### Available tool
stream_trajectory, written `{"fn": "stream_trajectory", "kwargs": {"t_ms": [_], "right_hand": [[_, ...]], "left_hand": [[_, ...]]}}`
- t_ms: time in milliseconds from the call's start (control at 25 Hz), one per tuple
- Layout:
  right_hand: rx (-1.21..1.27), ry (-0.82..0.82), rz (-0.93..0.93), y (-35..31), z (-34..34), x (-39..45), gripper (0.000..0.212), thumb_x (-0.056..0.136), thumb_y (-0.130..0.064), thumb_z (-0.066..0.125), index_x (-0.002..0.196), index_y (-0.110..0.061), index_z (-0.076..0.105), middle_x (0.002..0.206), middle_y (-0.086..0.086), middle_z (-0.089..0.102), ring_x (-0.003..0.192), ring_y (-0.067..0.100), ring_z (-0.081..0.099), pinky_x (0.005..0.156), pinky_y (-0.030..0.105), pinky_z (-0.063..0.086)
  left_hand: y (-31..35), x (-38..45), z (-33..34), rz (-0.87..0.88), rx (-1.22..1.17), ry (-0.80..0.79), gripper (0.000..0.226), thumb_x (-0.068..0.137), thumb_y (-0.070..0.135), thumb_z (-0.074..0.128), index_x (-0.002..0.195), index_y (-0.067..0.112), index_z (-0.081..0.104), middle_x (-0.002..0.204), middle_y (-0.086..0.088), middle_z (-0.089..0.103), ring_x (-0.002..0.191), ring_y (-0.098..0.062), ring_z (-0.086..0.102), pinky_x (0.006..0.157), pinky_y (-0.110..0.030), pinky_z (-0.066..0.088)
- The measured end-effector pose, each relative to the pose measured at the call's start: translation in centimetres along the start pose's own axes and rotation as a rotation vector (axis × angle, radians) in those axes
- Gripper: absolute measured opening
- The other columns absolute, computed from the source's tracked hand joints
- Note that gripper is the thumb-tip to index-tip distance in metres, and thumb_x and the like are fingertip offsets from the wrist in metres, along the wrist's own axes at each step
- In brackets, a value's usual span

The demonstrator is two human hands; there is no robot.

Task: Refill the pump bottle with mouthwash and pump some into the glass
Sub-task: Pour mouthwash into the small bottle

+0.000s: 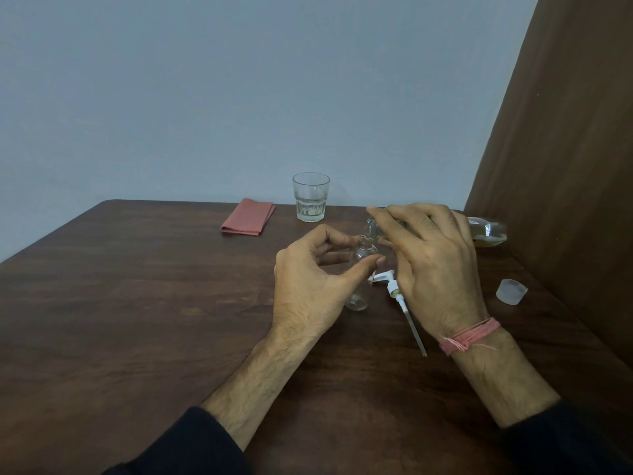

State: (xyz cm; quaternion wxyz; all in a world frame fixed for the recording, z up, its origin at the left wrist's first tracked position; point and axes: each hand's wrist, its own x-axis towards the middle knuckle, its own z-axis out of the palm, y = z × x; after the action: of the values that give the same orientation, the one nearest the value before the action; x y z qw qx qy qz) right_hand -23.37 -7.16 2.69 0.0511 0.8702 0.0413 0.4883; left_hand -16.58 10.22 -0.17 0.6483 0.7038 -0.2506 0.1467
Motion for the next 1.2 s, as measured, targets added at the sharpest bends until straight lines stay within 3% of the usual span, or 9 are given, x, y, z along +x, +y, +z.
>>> {"fn": "stream_trajectory", "kwargs": {"t_ms": [560, 1200], "right_hand": [[0.009, 0.009, 0.0, 0.13, 0.09, 0.04, 0.073, 0.08, 0.007, 0.079, 0.148, -0.016, 0.066, 0.132, 0.001, 0.071, 0.118, 0.033, 0.061, 0.103, 0.05, 0.045], [0.009, 0.003, -0.005, -0.11, -0.39, 0.17, 0.07, 0.081, 0.006, 0.078, 0.147, -0.015, 0.067, 0.13, 0.002, 0.073, 0.117, 0.035, 0.064, 0.101, 0.052, 0.047]], "left_hand": [[-0.18, 0.05, 0.02, 0.004, -0.009, -0.005, 0.039, 0.076, 0.045, 0.108, 0.098, 0.03, 0.08, 0.107, 0.022, 0.087, 0.094, 0.003, 0.085, 0.086, -0.033, 0.073], [-0.43, 0.07, 0.05, 0.027, 0.0, 0.004, 0.039, 0.076, 0.045, 0.108, 0.097, 0.031, 0.079, 0.107, 0.02, 0.088, 0.094, 0.003, 0.085, 0.084, -0.03, 0.072]]}}
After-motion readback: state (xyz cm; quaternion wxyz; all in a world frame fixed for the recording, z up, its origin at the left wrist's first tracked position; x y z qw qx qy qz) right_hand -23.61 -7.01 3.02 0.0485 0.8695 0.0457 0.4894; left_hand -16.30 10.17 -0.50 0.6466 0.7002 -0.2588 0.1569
